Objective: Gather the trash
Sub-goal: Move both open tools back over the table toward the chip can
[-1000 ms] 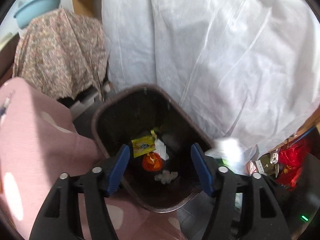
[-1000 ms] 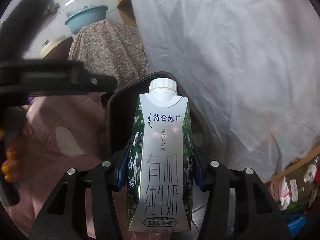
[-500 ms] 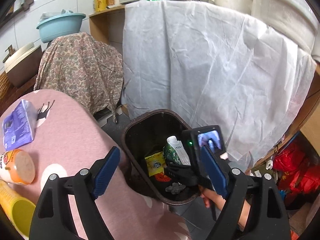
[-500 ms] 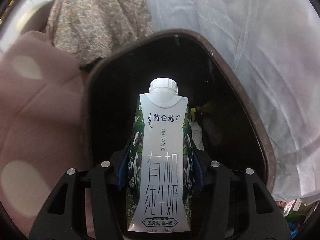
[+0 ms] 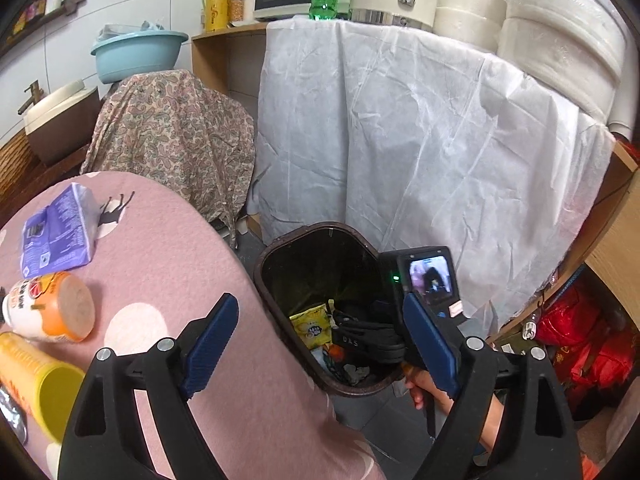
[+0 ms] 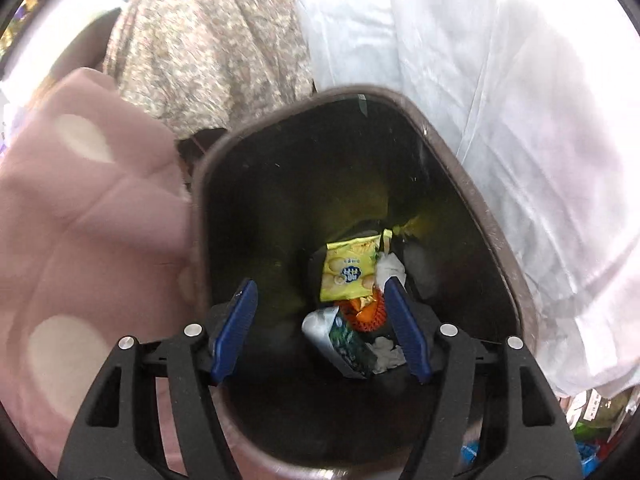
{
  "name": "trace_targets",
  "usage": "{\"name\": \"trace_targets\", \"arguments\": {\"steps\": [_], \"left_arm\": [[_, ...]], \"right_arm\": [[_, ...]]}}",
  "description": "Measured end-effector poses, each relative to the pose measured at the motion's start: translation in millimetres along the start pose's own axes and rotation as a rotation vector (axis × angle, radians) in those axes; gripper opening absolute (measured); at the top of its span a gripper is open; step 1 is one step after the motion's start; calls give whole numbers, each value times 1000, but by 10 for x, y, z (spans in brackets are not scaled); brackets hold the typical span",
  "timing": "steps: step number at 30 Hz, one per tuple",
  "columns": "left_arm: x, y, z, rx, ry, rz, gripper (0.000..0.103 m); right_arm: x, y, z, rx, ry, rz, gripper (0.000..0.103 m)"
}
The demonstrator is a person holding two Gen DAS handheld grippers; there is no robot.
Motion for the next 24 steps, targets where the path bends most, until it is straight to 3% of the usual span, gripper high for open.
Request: {"name": "trace_targets", "arguments": {"steps": [13,24], "left_arm": [[-424,-604,807,75,62,51,91],[-1153,-1358,1406,66,254,126,93]], "right_arm": [[-552,-517,1316,230,117,140,84],[-1311,-940,1873,280,239,299,85]]}}
Point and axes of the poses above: each gripper's, at about its wrist camera, not at the fingertips, and z roughly against the way its jaws point, x to its right, y to its top, the point moved 5 cm from there along -z, roughly the way its jaws point, and after that the axes turned 9 degrees about -z, right-handed, at the moved point
